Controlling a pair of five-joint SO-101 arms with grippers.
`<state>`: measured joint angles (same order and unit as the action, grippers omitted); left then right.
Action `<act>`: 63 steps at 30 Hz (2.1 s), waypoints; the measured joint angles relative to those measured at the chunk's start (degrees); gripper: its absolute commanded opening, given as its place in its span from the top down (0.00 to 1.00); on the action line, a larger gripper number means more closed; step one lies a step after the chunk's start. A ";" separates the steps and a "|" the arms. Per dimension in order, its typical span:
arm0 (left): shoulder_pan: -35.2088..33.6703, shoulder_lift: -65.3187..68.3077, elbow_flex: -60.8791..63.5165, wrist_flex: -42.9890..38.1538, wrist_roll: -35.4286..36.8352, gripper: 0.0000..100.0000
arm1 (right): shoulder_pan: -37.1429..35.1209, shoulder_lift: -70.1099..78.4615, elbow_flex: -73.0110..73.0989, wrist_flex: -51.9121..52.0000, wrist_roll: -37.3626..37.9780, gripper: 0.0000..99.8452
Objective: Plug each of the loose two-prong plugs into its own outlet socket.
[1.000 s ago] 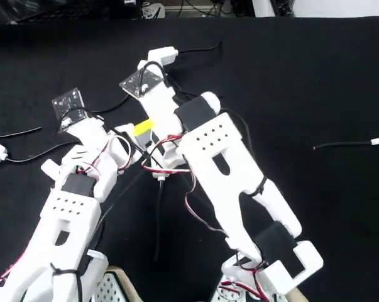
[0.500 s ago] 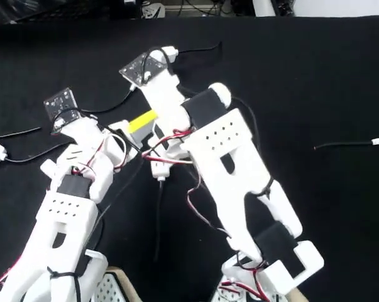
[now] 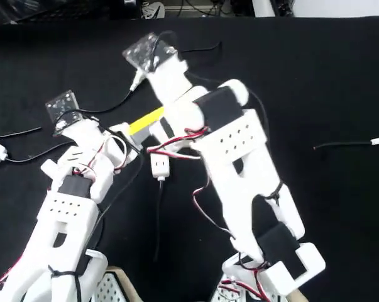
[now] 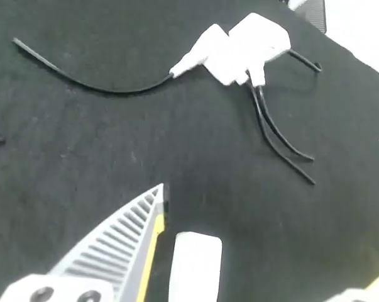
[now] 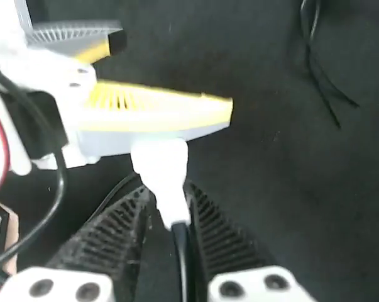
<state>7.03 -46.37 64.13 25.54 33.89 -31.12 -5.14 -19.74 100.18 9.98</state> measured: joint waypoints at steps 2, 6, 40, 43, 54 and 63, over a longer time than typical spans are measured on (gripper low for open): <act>0.00 -0.09 0.00 0.00 0.00 0.45 | 0.70 0.00 -1.23 0.00 0.00 0.99; 0.00 -0.09 0.00 0.00 0.00 0.45 | 0.97 0.00 -1.67 0.00 0.00 0.99; 0.09 0.09 4.40 -7.12 -3.25 0.46 | 1.05 -0.09 7.82 -3.78 0.00 0.89; 0.09 0.09 4.40 -7.12 -3.25 0.46 | 1.05 -0.09 7.82 -3.78 0.00 0.90; 0.09 0.09 4.40 -7.12 -3.25 0.46 | 0.97 -0.09 7.82 -3.78 0.00 0.90; 0.09 0.09 4.40 -7.12 -3.25 0.46 | -0.44 -0.09 7.82 -4.13 0.00 0.90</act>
<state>7.12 -46.29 68.53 18.42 30.64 -31.56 -5.23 -11.91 96.04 9.98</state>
